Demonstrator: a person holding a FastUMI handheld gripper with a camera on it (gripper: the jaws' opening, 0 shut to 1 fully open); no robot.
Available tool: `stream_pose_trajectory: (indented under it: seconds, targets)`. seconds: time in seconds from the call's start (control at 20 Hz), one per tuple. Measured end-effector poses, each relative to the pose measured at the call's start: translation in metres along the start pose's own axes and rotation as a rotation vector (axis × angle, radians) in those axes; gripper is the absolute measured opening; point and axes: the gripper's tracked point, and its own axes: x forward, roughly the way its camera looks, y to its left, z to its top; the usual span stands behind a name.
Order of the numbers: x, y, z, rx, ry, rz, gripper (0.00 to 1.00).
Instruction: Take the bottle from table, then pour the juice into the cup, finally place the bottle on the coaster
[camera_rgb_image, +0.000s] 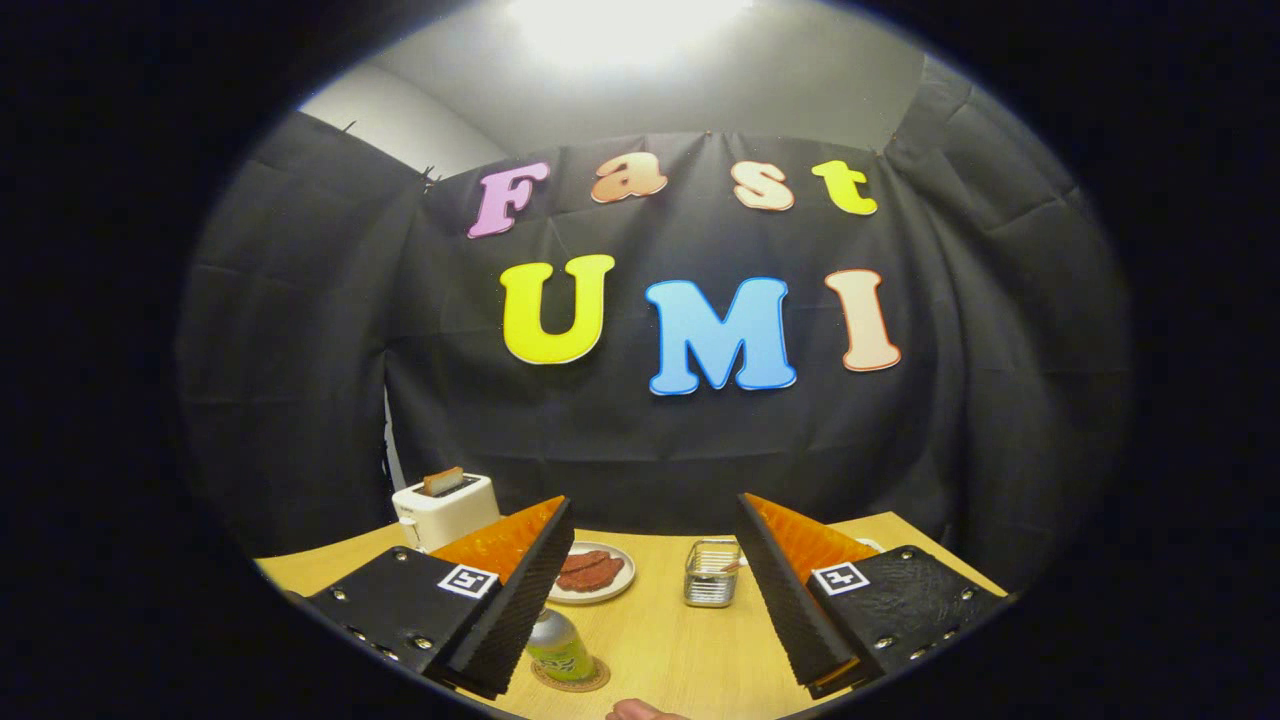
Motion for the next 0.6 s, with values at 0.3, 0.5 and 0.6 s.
stream_pose_trajectory:
  seconds: [0.3, 0.5, 0.6]
  targets:
    - [-0.02, -0.035, 0.046, -0.01, -0.047, -0.051, 0.98]
    - [-0.023, -0.039, 0.047, -0.029, -0.024, -0.045, 0.99]
    - [-0.026, -0.043, 0.045, -0.038, -0.02, -0.049, 0.99]
